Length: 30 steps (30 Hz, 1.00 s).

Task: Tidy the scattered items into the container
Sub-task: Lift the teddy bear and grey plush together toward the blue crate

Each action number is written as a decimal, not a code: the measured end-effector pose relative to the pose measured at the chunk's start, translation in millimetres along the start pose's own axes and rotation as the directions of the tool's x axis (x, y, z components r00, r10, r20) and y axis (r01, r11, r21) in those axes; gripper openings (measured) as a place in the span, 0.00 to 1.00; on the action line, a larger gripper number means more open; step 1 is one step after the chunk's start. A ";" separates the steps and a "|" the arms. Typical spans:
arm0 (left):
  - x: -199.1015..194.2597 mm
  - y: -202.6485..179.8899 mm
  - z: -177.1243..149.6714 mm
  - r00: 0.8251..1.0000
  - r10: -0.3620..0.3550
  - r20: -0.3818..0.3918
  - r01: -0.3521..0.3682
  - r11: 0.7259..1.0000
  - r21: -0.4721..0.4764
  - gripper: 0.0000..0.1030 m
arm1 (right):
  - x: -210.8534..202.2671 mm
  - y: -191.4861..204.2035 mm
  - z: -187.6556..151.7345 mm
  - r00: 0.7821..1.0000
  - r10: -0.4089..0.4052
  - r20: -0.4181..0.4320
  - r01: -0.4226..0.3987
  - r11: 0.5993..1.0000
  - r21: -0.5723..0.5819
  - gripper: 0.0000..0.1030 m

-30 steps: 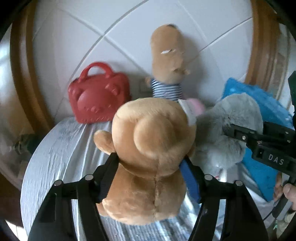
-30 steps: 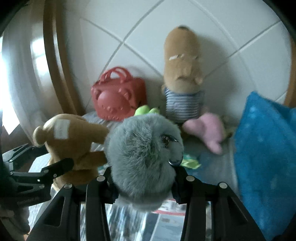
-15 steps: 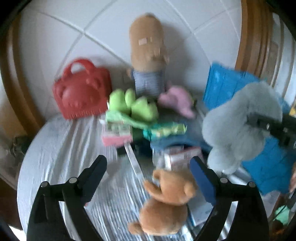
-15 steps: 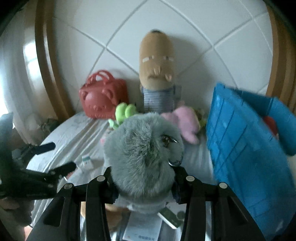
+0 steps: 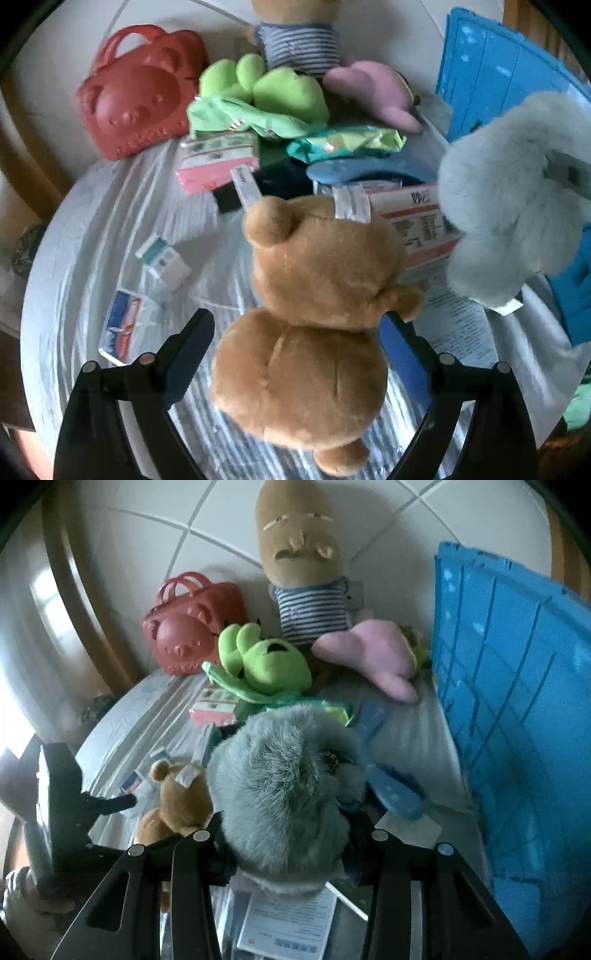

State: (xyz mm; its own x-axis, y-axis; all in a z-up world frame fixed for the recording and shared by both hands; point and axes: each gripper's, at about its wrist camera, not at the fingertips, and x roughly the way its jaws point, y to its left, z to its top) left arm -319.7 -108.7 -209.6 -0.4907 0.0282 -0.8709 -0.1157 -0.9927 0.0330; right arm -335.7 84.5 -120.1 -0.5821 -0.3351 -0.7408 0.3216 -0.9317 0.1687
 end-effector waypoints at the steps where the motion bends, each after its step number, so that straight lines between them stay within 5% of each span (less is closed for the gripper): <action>1: 7.8 -2.2 0.6 1.000 -0.008 -0.005 0.008 1.000 0.004 0.89 | 5.0 -0.2 -1.7 1.000 0.000 -0.006 0.000 1.000 0.003 0.41; 4: 27.7 -8.1 1.1 1.000 -0.011 -0.022 0.011 1.000 0.010 0.89 | 19.1 -2.2 -9.2 1.000 -0.010 -0.026 0.010 1.000 0.010 0.41; 9: 36.3 -5.5 1.7 1.000 0.001 0.008 -0.001 1.000 0.003 0.70 | 29.7 -3.2 -14.1 0.999 -0.020 -0.036 0.021 1.000 0.018 0.41; 18: -59.8 6.0 23.9 0.984 -0.027 0.176 0.031 0.999 -0.022 0.68 | -16.1 22.5 14.2 0.998 -0.015 0.064 0.017 1.000 -0.021 0.41; 25: -164.6 -16.6 60.4 0.927 -0.053 0.371 0.042 0.998 0.038 0.68 | -120.0 25.2 52.8 0.965 -0.062 0.254 0.079 0.995 -0.057 0.41; 30: -224.2 -60.3 101.9 0.877 -0.138 0.461 0.091 0.988 0.122 0.68 | -215.4 -3.1 79.0 0.912 -0.124 0.390 0.154 0.987 -0.046 0.41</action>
State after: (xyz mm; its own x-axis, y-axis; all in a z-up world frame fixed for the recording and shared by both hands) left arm -290.7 -43.2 33.7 -0.8123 0.2151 -0.5421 -0.2645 -0.9643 0.0136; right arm -270.3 148.5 90.3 -0.8625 -0.2446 -0.4430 0.2620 -0.9648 0.0227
